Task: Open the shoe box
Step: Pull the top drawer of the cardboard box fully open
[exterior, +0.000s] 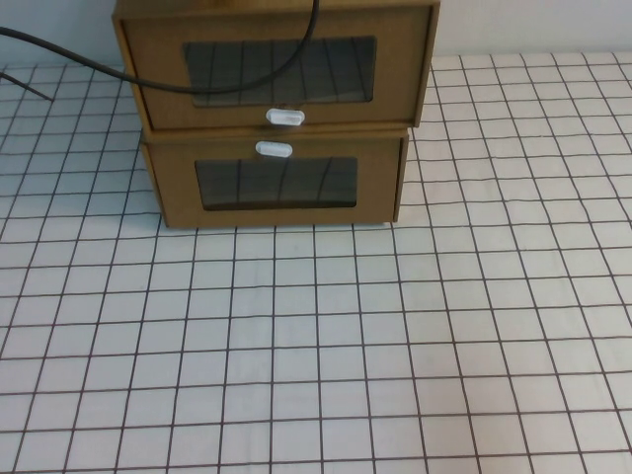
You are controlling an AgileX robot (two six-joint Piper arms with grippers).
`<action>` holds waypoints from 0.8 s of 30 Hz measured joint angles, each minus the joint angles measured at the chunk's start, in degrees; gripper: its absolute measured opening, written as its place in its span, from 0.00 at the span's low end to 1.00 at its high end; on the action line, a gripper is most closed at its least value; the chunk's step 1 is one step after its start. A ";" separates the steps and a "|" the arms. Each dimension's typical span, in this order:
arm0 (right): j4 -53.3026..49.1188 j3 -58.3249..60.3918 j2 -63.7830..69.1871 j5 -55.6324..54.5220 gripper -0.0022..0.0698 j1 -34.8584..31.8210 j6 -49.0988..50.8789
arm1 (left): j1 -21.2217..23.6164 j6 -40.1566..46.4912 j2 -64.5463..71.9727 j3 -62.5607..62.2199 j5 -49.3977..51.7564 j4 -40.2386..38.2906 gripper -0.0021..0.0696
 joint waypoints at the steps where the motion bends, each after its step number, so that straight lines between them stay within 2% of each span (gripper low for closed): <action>1: -1.43 -2.34 3.55 2.48 0.01 0.00 -1.09 | 0.00 0.00 0.00 0.00 0.00 0.00 0.03; 9: 0.70 -17.99 27.01 10.05 0.01 1.23 -14.19 | 0.00 -0.70 0.00 0.00 0.00 0.22 0.03; 14: -1.56 -26.33 39.49 7.57 0.01 11.50 -14.04 | 0.00 -0.76 0.00 0.00 0.00 0.22 0.03; 19: -15.52 -37.66 52.10 6.57 0.01 26.42 -4.65 | 0.00 -1.14 0.00 0.00 0.00 0.22 0.03; 24: -41.82 -48.34 62.51 6.57 0.01 40.46 8.25 | 0.00 -1.52 0.00 0.00 0.00 0.22 0.03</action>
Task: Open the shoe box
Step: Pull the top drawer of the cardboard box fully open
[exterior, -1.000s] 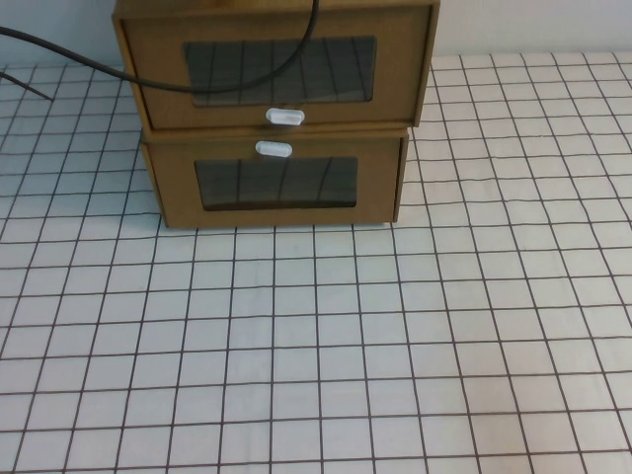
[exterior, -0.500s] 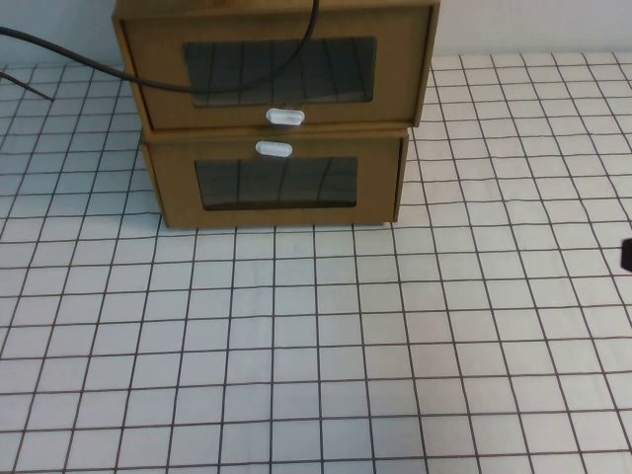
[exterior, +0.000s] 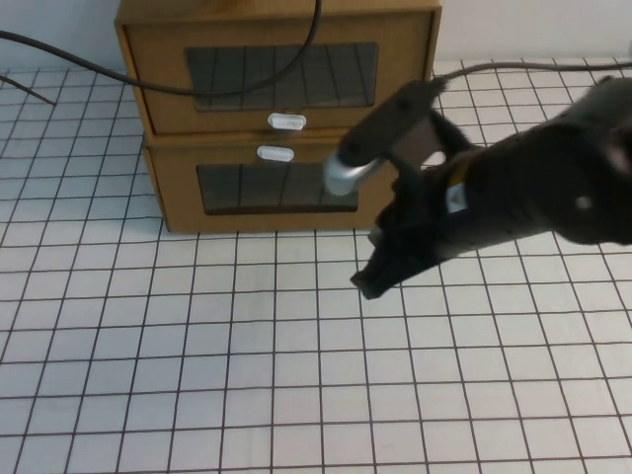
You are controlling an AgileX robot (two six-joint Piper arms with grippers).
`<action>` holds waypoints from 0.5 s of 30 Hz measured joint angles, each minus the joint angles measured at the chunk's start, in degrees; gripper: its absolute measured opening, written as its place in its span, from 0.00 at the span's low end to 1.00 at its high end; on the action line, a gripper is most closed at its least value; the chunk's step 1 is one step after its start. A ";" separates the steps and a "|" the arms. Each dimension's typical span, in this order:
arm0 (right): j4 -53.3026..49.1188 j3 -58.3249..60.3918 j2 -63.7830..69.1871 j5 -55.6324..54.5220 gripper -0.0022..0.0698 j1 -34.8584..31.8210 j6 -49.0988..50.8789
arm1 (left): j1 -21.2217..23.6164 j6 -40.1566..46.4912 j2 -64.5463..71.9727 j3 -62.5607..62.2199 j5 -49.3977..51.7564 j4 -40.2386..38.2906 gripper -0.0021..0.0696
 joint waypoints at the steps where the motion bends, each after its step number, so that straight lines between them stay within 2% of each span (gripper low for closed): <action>1: -4.29 -1.40 1.27 -0.04 0.01 1.59 1.74 | 0.00 0.00 0.00 0.00 0.00 0.00 0.03; 3: -13.91 -4.30 3.96 -0.78 0.01 4.54 4.02 | 0.00 -0.18 0.00 0.00 0.00 0.00 0.03; 7: -26.08 -7.14 7.43 -6.58 0.05 6.43 5.51 | 0.00 -0.42 0.00 0.00 0.22 0.00 0.03; 10: -32.04 -8.72 9.60 -10.63 0.14 6.43 5.64 | 0.00 -0.52 0.00 0.00 0.48 0.00 0.03; 15: -37.15 -12.97 14.41 -13.18 0.35 6.43 5.74 | 0.00 -0.62 0.00 -0.11 1.10 0.00 0.03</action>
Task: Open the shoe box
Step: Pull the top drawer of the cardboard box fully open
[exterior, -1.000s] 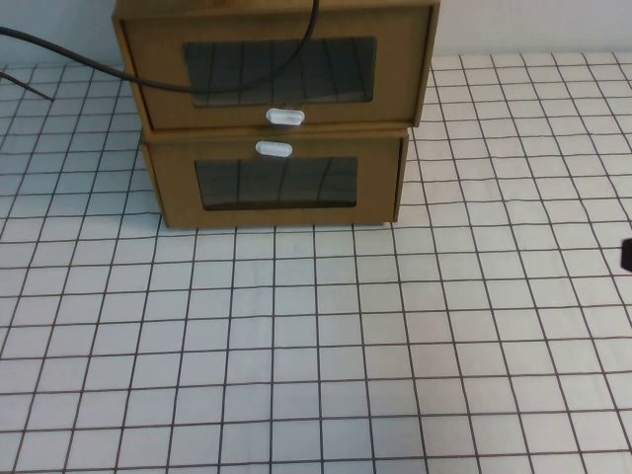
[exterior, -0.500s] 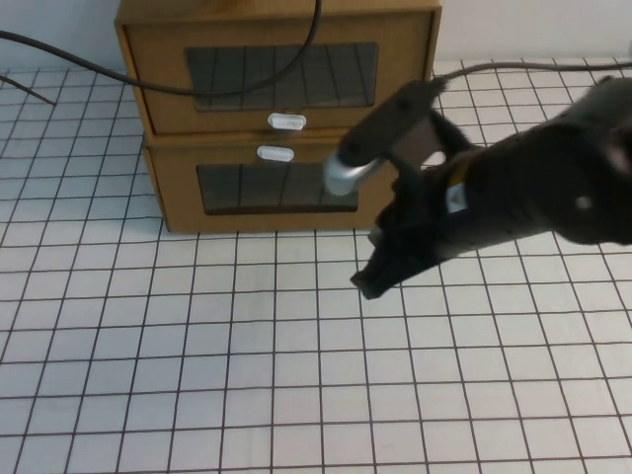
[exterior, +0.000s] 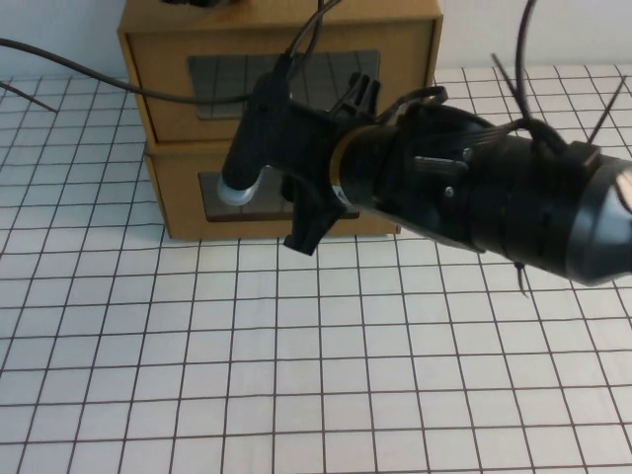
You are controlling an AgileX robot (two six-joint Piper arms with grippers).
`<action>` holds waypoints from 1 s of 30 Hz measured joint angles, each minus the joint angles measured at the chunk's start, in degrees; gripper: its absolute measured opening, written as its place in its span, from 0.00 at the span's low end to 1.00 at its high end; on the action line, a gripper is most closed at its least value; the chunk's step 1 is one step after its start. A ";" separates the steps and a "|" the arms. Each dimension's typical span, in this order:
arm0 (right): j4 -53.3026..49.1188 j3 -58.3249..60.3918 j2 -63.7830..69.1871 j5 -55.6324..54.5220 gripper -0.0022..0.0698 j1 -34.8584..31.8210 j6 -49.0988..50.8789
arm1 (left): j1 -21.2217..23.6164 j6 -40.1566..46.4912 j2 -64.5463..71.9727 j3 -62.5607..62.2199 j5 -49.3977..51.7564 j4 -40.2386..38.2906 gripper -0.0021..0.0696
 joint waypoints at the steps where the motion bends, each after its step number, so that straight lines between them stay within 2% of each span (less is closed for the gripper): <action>1: -0.79 -0.79 0.93 -0.27 0.37 0.00 0.00 | 0.00 0.00 0.00 0.00 0.00 0.00 0.03; 6: -6.98 -5.48 6.89 -1.63 0.41 0.00 0.00 | 0.00 0.00 0.00 0.00 0.00 0.00 0.03; 15: -11.00 -12.48 14.99 -3.45 0.42 -3.68 0.03 | 0.00 0.00 0.00 0.00 0.12 0.00 0.03; 25: -11.00 -13.35 15.63 -5.20 0.37 -4.61 0.12 | 0.00 0.00 0.00 0.00 -0.22 0.00 0.03; 30: -13.10 -13.35 15.73 -5.20 0.29 -4.61 0.12 | 0.00 0.00 0.00 0.00 -0.22 0.00 0.03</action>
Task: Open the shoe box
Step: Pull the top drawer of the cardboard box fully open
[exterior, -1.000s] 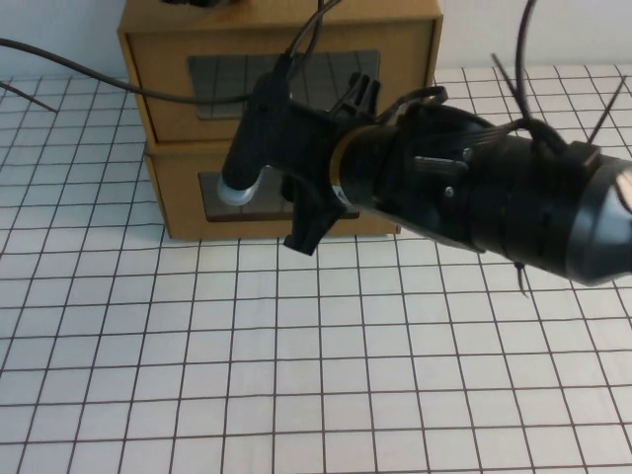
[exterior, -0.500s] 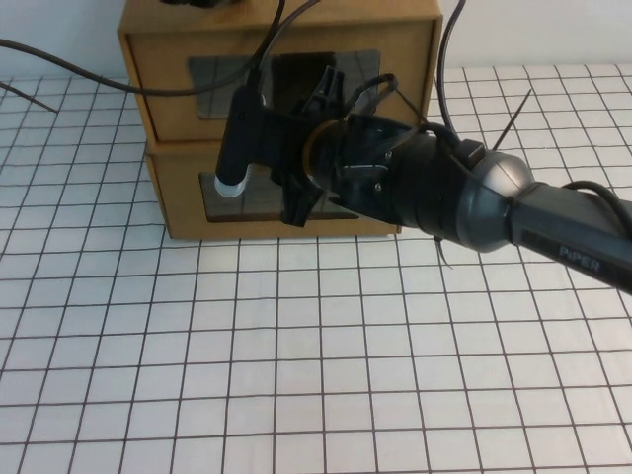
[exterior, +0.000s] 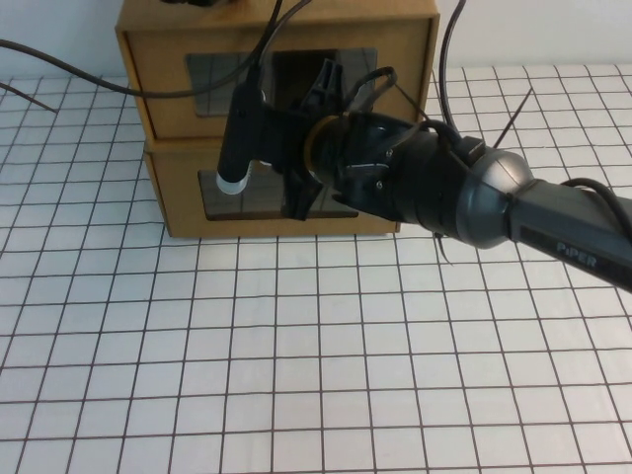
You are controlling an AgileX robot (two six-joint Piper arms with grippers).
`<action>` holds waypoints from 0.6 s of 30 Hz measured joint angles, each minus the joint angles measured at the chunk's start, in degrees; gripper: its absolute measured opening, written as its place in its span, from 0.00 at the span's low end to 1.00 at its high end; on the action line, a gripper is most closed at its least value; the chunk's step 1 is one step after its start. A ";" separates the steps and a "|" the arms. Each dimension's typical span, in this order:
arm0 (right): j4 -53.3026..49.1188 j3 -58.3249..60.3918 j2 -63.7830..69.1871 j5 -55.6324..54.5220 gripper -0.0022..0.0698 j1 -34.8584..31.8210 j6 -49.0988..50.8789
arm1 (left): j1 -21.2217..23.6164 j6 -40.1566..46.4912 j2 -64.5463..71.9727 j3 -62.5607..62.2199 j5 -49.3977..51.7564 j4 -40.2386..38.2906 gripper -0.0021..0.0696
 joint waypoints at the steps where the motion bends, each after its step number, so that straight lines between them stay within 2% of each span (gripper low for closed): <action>1: -0.46 0.00 0.00 0.00 0.28 0.00 0.00 | 0.00 0.00 0.00 0.00 0.00 0.00 0.03; 10: -5.96 -0.80 1.17 0.32 0.23 0.34 0.56 | 0.00 0.00 0.00 0.00 -0.12 0.37 0.03; 18: -15.26 -0.97 2.05 2.44 0.15 1.53 9.46 | 0.00 0.00 0.00 0.00 -0.12 0.59 0.03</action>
